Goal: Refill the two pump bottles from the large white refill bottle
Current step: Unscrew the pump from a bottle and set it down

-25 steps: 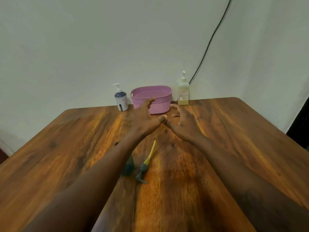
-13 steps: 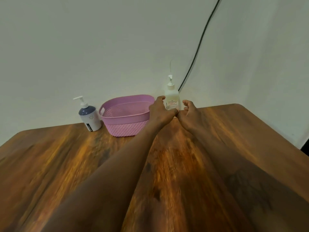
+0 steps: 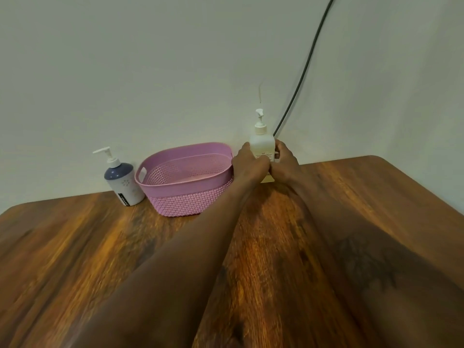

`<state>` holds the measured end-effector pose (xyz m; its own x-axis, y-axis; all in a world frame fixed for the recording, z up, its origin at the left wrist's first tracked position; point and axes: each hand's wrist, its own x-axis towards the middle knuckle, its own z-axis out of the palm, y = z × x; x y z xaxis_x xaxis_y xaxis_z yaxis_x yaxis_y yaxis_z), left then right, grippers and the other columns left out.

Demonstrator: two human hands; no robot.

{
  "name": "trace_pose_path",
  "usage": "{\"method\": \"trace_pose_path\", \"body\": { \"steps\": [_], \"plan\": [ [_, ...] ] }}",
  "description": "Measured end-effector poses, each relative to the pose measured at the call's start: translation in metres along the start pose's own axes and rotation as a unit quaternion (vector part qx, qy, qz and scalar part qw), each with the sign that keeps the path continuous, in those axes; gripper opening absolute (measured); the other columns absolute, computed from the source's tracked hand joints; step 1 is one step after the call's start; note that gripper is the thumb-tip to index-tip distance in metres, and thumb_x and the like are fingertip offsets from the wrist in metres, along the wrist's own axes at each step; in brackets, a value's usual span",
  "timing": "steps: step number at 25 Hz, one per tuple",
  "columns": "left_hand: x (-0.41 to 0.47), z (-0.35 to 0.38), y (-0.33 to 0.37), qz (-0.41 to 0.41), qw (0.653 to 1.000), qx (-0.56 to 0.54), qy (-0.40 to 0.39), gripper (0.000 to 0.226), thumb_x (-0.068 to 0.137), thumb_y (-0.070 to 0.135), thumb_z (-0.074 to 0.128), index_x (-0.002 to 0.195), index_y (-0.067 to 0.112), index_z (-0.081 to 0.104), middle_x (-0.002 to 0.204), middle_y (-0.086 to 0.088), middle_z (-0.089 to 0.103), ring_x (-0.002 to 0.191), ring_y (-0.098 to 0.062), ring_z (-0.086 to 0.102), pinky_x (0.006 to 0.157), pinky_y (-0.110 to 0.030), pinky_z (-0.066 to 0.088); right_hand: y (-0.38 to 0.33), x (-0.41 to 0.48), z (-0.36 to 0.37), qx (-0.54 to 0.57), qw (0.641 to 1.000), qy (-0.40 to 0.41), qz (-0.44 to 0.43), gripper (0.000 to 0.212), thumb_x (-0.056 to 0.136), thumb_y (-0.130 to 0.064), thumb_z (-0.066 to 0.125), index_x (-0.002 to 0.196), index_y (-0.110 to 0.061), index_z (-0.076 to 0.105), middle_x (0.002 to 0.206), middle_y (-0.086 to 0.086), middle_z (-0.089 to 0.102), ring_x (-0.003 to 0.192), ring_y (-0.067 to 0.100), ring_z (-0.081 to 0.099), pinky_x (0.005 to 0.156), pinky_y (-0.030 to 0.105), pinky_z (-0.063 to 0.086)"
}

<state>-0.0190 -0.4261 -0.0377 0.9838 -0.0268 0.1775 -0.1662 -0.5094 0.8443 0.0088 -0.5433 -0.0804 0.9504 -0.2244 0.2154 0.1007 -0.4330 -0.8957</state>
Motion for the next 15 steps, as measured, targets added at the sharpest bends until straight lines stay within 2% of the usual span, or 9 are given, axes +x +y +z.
{"method": "trace_pose_path", "body": {
  "steps": [3, 7, 9, 11, 14, 15],
  "plan": [
    [-0.014, -0.004, 0.004, -0.014, 1.000, 0.001, 0.002, 0.043, 0.085, 0.013, 0.072, 0.126, 0.012, 0.058, 0.117, -0.008, 0.068, 0.108, -0.026, 0.067, 0.074, -0.023, 0.051, -0.003, -0.010, -0.012, 0.016, 1.000, -0.005, -0.007, 0.078, 0.086, -0.028, 0.080, 0.152, -0.022, 0.040, 0.138, 0.001, 0.059, 0.116, 0.021, 0.062, 0.093, 0.035, 0.056],
    [-0.056, -0.023, 0.018, -0.007, 1.000, 0.005, 0.012, 0.042, 0.087, 0.013, 0.072, 0.128, 0.011, 0.063, 0.119, -0.008, 0.070, 0.102, -0.022, 0.067, 0.073, -0.023, 0.050, -0.006, -0.053, -0.031, 0.017, 0.999, -0.017, -0.022, 0.074, 0.079, -0.043, 0.083, 0.142, -0.019, 0.052, 0.125, 0.000, 0.067, 0.107, 0.019, 0.067, 0.093, 0.045, 0.059],
    [-0.083, -0.035, 0.022, 0.015, 1.000, -0.004, -0.002, 0.045, 0.087, 0.013, 0.074, 0.131, 0.012, 0.064, 0.121, -0.008, 0.071, 0.105, -0.023, 0.069, 0.078, -0.027, 0.056, -0.013, -0.083, -0.042, 0.029, 0.999, -0.011, -0.030, 0.075, 0.074, -0.050, 0.083, 0.137, -0.019, 0.056, 0.120, -0.002, 0.069, 0.105, 0.018, 0.068, 0.091, 0.046, 0.060],
    [-0.116, -0.052, 0.026, 0.042, 0.999, -0.018, -0.021, 0.050, 0.086, 0.014, 0.076, 0.134, 0.012, 0.062, 0.125, -0.008, 0.071, 0.110, -0.023, 0.069, 0.083, -0.030, 0.058, -0.026, -0.119, -0.053, 0.038, 0.999, -0.010, -0.038, 0.086, 0.064, -0.063, 0.080, 0.135, -0.019, 0.058, 0.118, -0.003, 0.070, 0.104, 0.018, 0.069, 0.089, 0.045, 0.061],
    [-0.164, -0.080, 0.027, 0.079, 0.995, -0.013, -0.057, 0.060, 0.082, 0.018, 0.081, 0.138, 0.017, 0.058, 0.131, -0.003, 0.068, 0.115, -0.019, 0.067, 0.079, -0.020, 0.053, -0.050, -0.177, -0.068, 0.045, 0.997, -0.031, -0.053, 0.092, 0.060, -0.065, 0.078, 0.135, -0.018, 0.057, 0.120, -0.001, 0.070, 0.106, 0.017, 0.069, 0.089, 0.043, 0.061],
    [-0.182, -0.091, 0.026, 0.090, 0.993, -0.009, -0.074, 0.065, 0.080, 0.021, 0.082, 0.140, 0.020, 0.056, 0.132, 0.000, 0.067, 0.117, -0.017, 0.066, 0.083, -0.021, 0.054, -0.059, -0.200, -0.071, 0.049, 0.996, -0.036, -0.060, 0.090, 0.061, -0.065, 0.078, 0.134, -0.018, 0.057, 0.120, -0.001, 0.070, 0.106, 0.017, 0.069, 0.089, 0.043, 0.061]
  ]
}}
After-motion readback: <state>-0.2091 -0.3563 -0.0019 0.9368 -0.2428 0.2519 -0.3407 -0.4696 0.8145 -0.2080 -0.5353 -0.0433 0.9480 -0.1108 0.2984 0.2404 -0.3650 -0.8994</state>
